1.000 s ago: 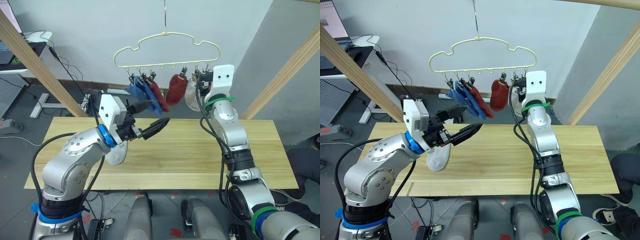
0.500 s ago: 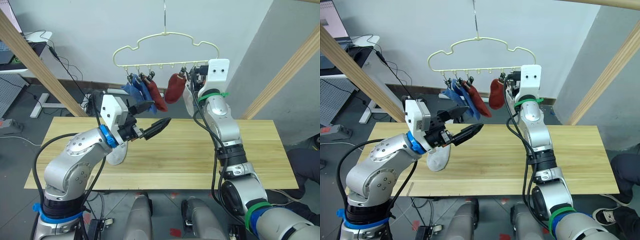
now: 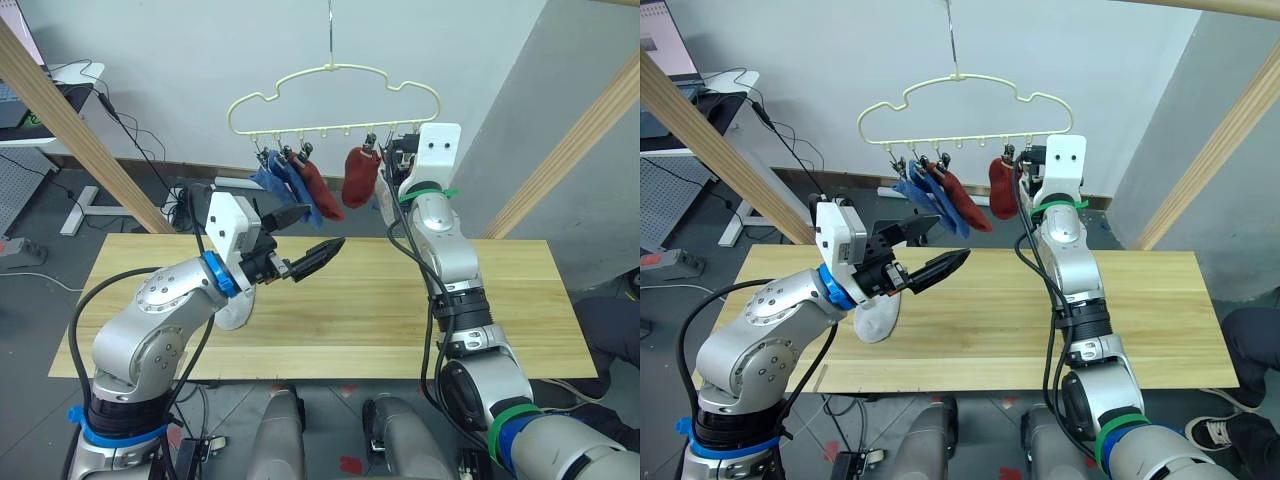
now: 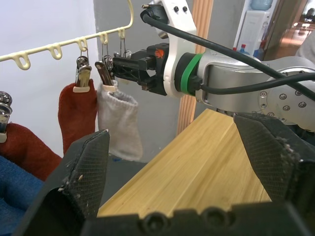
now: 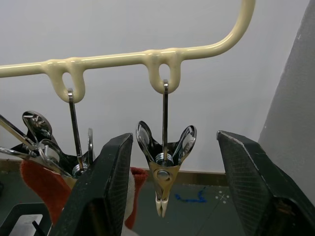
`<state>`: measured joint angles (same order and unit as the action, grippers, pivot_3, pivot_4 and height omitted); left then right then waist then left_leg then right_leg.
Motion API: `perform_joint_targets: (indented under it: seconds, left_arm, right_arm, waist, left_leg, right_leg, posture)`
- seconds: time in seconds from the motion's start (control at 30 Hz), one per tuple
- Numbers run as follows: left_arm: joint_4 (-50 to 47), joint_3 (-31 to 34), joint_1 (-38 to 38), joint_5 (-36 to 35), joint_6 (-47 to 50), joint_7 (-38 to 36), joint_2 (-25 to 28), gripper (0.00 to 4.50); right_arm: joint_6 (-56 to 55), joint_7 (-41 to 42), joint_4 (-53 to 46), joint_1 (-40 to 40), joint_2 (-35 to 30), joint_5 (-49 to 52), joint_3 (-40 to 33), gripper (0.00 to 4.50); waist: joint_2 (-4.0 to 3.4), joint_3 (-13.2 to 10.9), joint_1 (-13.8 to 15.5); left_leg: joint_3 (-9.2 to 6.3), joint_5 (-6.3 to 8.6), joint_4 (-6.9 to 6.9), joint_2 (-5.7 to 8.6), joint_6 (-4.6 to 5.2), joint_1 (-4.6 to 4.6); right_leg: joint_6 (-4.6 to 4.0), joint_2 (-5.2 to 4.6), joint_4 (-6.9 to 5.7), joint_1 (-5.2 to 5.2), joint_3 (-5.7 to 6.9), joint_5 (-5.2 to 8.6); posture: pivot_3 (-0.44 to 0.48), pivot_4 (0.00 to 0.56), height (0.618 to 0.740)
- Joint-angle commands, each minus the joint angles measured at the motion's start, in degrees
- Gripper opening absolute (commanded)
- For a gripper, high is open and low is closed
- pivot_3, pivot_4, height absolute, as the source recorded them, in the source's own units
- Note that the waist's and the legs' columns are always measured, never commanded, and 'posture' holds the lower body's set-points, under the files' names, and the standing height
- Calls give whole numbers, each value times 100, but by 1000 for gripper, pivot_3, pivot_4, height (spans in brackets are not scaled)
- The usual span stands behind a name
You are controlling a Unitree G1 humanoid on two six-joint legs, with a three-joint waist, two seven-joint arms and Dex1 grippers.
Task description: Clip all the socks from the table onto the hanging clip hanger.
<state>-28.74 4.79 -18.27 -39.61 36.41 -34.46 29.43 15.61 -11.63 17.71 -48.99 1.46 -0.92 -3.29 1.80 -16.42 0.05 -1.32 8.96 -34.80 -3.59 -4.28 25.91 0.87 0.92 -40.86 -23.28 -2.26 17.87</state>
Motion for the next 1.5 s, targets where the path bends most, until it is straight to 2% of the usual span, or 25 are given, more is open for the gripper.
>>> perform_joint_targets:
  seconds: [0.03, 0.13, 0.27, 0.33, 1.0, 1.23, 1.5]
  left_arm:
    - [-240, 1, 67, 59, -186, -65, 46, 4500]
    - [-232, -1, 67, 59, -196, -61, 38, 4500]
    - [-227, -6, 67, 56, -198, -64, 35, 4500]
    - [-227, -10, 68, 58, -202, -65, 33, 4500]
    - [-210, -44, 43, 76, -226, -45, 9, 4500]
    - [-216, -50, 39, 86, -235, -37, 2, 4500]
    - [-226, -61, 45, 107, -236, -19, 0, 4500]
  right_arm:
    - [-51, -65, -191, -153, 40, -15, -11, 2656]
    - [-35, -77, -233, -147, 47, -26, -2, 1995]
    - [-11, -74, -289, -156, 67, -40, 26, 518]
    - [-2, -76, -321, -161, 80, -50, 42, 128]
    - [47, 8, -409, -162, 75, -83, 106, 130]
    - [35, -48, -407, -164, 79, -117, 94, 2603]
    - [28, -44, -371, -221, 105, -112, 88, 2603]
  waist:
    - [0, 0, 1]
    - [0, 0, 2]
    - [0, 0, 1]
    - [0, 0, 1]
    - [-1, -1, 1]
    - [-1, 0, 1]
    - [-1, 0, 1]
  left_leg:
    - [0, 0, 0, 0, 0, 0]
    - [-1, 0, 1, 0, 0, 1]
    - [0, 0, 1, 0, 0, 0]
    - [0, 0, 1, 0, 0, 0]
    - [0, 0, 4, 0, 0, 1]
    - [0, 0, 4, 0, 0, 1]
    - [0, 0, 4, 0, 0, 1]
  right_leg:
    - [0, 0, 0, 0, 0, 0]
    - [0, 0, 1, 0, 0, 0]
    - [0, 0, 0, 0, 0, 0]
    - [0, 0, 1, 0, 0, 0]
    - [0, 0, 3, -1, 0, 0]
    - [0, 0, 3, -1, 1, 0]
    - [0, 0, 3, -1, 0, 0]
  posture:
    - [137, 257, 740]
    - [137, 257, 740]
    - [137, 257, 740]
    - [137, 257, 740]
    - [137, 257, 740]
    - [134, 249, 740]
    - [134, 252, 740]
